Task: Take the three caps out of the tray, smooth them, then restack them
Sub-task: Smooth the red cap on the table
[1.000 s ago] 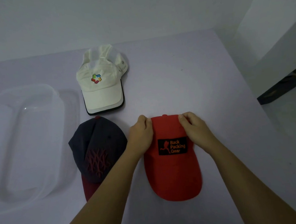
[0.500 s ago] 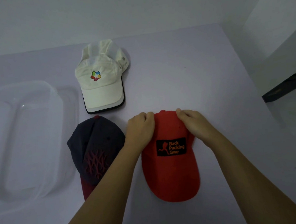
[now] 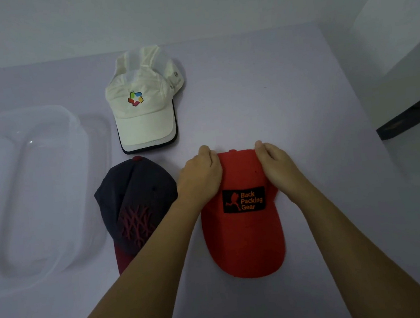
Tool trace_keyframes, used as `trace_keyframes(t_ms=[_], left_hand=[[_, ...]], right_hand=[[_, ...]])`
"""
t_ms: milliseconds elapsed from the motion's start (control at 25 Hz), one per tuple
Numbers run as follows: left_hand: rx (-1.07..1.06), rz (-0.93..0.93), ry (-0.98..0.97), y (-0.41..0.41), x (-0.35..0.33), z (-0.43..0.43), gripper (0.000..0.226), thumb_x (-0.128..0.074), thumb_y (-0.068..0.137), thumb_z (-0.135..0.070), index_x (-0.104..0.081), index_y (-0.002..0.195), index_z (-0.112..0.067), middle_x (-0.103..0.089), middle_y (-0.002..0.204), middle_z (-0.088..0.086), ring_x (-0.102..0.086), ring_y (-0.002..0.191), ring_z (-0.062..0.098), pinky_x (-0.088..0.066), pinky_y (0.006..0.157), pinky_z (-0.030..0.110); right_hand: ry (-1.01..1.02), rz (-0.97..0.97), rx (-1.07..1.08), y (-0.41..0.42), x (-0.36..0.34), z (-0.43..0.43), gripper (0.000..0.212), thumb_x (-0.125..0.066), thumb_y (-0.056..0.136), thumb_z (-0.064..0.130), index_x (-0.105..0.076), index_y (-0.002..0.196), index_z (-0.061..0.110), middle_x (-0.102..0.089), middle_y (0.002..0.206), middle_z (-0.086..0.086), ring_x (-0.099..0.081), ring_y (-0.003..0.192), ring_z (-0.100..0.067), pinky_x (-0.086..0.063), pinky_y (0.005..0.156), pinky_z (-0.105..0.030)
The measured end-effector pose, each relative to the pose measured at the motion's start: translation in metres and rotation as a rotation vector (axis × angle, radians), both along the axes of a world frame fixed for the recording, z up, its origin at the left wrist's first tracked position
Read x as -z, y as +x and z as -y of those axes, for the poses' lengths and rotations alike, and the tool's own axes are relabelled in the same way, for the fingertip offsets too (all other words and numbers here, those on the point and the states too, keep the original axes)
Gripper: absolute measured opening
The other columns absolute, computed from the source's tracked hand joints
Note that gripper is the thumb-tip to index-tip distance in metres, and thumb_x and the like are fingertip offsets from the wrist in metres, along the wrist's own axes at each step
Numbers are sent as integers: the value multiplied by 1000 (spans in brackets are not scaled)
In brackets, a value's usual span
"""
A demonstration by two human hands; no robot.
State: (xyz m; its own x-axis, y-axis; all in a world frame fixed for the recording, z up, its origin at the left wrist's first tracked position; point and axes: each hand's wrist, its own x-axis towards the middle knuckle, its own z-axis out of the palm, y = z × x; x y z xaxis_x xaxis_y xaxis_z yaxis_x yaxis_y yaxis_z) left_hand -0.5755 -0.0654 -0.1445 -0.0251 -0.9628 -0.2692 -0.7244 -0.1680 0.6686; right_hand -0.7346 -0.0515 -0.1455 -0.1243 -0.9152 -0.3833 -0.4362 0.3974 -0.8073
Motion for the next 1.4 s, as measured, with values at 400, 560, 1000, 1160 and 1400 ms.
trace_keyframes(t_ms=[400,560,1000,1160,1400], left_hand=[[-184,-302,9,13,-8,-28,36,-39,98,-25,-47,132,-19,-58,125,3,-55,114,19,-44,100,35],[-93,-223,-76,16,-17,-27,41,-37,99,-23,-39,139,-14,-52,137,5,-48,126,16,-34,103,22],[-47,-40,-297,99,-102,2,43,-37,99,-20,-40,141,-13,-50,140,10,-47,127,23,-31,98,19],[15,28,-231,141,-95,15,41,-36,99,-21,-41,140,-17,-48,143,7,-45,129,23,-28,94,18],[50,68,-18,182,-62,62,43,-31,100,-18,-37,142,-14,-41,148,8,-41,133,24,-30,107,28]], right_hand=[[-85,78,138,-19,21,-46,24,-42,95,39,-62,98,26,-64,103,3,-58,95,-12,-45,85,-24],[-109,102,161,-26,14,-40,16,-49,93,35,-60,105,30,-62,109,9,-57,100,-8,-44,92,-27],[-380,-8,-111,51,-76,11,34,-43,97,25,-50,130,19,-52,134,5,-44,123,-4,-30,98,-17],[-391,-58,-298,103,-75,34,38,-44,97,22,-46,134,16,-49,137,1,-41,122,-3,-27,99,-15],[-260,-342,-599,147,-37,86,64,-53,92,13,-20,147,11,-17,157,-5,-23,141,-20,-22,114,-29]])
